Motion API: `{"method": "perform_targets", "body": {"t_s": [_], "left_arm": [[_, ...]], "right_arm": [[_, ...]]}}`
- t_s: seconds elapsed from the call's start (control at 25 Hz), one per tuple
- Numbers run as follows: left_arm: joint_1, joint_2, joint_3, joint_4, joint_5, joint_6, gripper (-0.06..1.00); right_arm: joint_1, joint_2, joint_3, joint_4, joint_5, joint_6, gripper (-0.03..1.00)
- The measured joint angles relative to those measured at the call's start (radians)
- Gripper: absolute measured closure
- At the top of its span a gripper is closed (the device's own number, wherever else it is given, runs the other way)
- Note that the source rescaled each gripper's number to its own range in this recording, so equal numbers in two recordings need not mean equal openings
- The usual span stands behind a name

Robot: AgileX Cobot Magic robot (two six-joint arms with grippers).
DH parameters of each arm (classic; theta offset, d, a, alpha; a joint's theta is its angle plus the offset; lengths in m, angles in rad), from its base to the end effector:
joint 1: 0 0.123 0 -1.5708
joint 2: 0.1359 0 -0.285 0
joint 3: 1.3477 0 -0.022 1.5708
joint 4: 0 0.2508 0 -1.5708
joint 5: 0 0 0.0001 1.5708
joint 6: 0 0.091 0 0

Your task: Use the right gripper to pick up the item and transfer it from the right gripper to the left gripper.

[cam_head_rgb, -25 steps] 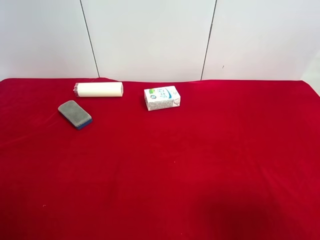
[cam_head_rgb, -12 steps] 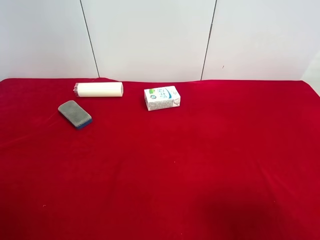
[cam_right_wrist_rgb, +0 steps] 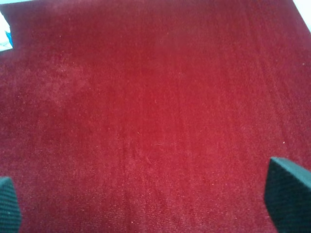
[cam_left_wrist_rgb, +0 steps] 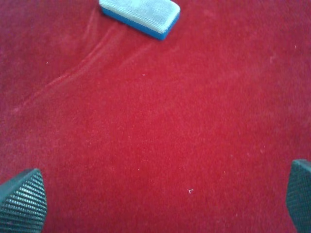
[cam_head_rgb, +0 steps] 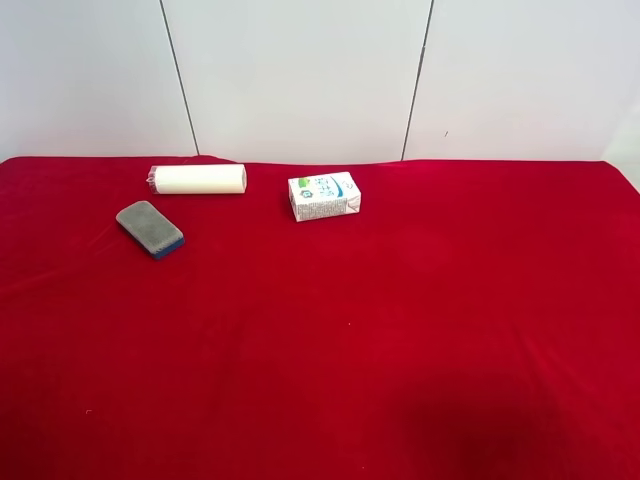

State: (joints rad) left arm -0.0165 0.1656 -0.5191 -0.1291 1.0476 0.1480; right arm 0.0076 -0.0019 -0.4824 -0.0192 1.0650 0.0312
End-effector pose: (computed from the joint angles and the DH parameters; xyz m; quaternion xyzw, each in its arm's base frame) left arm 0.0196 -0.0105 0.2831 0.0700 0.8815 -0.0339 0.4658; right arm -0.0033 -0.0016 0.2721 0.0104 0.8583 0.0004 0.5130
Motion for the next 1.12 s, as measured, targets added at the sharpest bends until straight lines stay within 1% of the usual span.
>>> {"method": "perform_targets", "body": {"t_s": [0.28, 0.56, 1.12], "left_arm": [[0.0, -0.165, 0.008, 0.057, 0.007, -0.092, -0.04], [-0.027, -0.171, 0.009, 0.064, 0.007, -0.102, -0.04], [-0.03, -0.171, 0.009, 0.065, 0.007, -0.102, -0.04]], "right_arm": [[0.0, 0.0, 0.0, 0.0, 0.0, 0.0, -0.03], [0.0, 0.0, 0.0, 0.001, 0.0, 0.0, -0.03], [0.0, 0.0, 0.0, 0.001, 0.0, 0.0, -0.03]]}}
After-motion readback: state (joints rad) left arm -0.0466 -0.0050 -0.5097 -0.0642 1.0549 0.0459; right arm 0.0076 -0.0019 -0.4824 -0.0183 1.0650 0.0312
